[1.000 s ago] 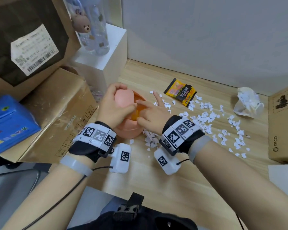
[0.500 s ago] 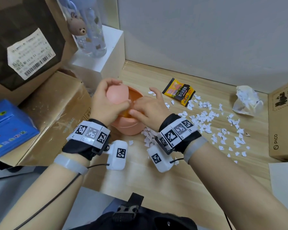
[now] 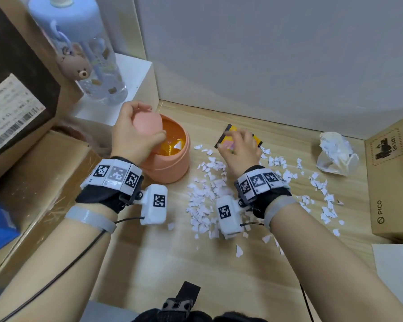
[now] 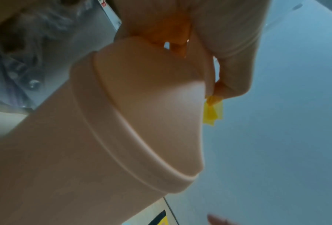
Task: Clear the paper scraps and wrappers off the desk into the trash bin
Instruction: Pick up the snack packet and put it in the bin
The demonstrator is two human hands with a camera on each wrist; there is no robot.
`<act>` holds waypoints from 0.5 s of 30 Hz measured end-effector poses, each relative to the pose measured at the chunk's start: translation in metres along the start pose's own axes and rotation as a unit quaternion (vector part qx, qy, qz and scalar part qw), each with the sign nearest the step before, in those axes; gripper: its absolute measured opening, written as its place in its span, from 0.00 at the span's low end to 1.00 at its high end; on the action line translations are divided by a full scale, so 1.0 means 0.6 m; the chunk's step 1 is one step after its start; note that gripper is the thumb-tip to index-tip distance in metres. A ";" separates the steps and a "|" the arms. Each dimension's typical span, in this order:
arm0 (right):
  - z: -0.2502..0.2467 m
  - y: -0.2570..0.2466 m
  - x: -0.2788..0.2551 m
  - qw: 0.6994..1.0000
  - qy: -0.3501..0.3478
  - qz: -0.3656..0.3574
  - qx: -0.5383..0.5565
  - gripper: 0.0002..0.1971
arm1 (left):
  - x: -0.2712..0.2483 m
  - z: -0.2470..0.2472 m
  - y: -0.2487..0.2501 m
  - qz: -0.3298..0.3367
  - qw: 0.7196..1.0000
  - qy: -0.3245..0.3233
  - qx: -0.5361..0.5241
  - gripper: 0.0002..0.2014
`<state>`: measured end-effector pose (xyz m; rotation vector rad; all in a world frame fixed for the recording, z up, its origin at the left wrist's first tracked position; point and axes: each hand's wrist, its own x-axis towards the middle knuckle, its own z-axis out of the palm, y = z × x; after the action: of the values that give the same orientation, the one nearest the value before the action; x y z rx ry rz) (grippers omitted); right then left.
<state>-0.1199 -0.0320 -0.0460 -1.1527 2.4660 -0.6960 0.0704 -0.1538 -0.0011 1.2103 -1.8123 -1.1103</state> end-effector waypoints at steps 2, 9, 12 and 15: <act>0.014 0.035 0.024 0.998 -0.017 0.054 -0.026 0.21 | 0.017 0.010 -0.004 -0.002 1.000 0.000 0.019 0.28; 0.047 0.107 0.106 0.985 -0.075 0.133 -0.083 0.32 | 0.046 0.050 -0.018 0.001 1.000 0.009 -0.006 0.27; 0.049 0.126 0.111 0.981 -0.095 0.124 -0.115 0.24 | 0.044 0.057 -0.018 0.010 1.000 0.014 -0.020 0.27; 0.048 0.128 0.097 0.983 -0.079 0.124 -0.110 0.23 | 0.043 0.056 -0.018 0.015 0.999 0.008 -0.034 0.26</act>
<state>-0.1896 -0.0435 -0.1176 -0.9085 2.5338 -0.2567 0.0361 -0.1709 -0.0226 1.1465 -1.7602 -1.1331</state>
